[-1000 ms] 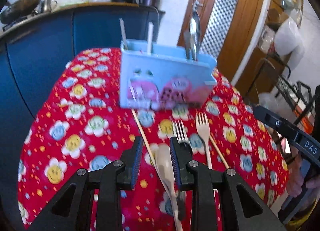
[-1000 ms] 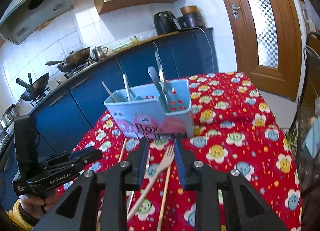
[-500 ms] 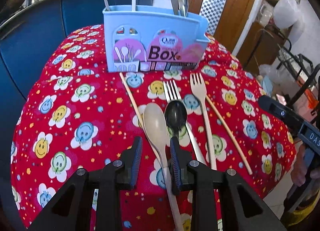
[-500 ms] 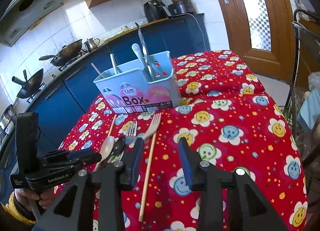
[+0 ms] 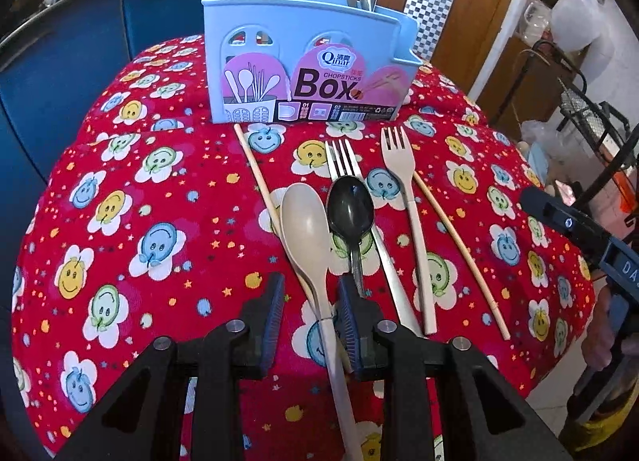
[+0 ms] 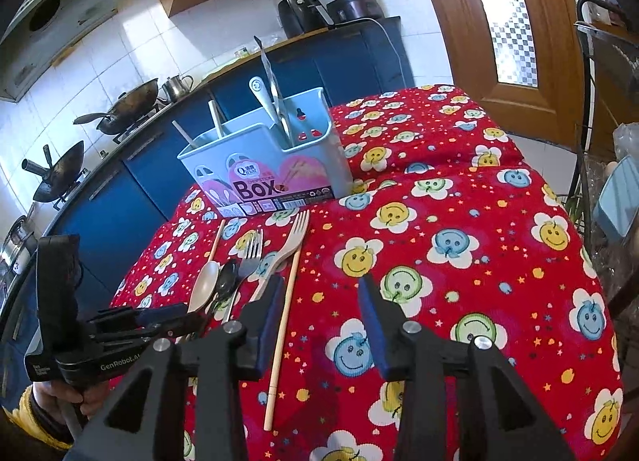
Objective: Organize utensils
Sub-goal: 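Grasp the beige plastic spoon with the left tool, then lift the beige spoon with the left tool while the right tool grasps a wooden chopstick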
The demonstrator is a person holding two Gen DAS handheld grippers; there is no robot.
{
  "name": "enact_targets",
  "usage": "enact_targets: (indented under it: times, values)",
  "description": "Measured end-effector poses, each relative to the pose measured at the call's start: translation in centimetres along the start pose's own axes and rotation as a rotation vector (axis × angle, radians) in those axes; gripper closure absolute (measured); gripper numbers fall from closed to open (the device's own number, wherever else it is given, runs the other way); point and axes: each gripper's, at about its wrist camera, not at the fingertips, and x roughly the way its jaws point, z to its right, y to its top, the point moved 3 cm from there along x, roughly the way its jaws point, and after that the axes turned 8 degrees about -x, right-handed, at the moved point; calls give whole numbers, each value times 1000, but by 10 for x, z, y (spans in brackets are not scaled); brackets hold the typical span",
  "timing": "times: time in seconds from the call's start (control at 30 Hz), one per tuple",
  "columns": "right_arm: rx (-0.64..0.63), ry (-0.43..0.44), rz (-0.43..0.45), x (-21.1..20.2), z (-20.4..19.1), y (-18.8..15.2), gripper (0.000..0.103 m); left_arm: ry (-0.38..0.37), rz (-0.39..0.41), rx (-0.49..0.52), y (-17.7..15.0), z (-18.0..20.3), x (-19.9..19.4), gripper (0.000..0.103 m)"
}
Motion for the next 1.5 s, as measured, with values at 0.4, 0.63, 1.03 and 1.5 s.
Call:
enact_targets:
  times: [0.4,0.63,1.03,1.5]
  values:
    - [-21,-1,-20,2,-5,-1,62,-69,57,-61,3,-13,-17,94]
    - [-71,-12,-81,13,-16,5,62,-74,153,-103,12,-32,-35,94]
    - [-198,-32,-337,61,-41,7,67,-73,288,-105,22,-51,-50,95]
    - [-332,-53,-599,99,-56,24,80,-100,359,-101,38,-53,-60,95]
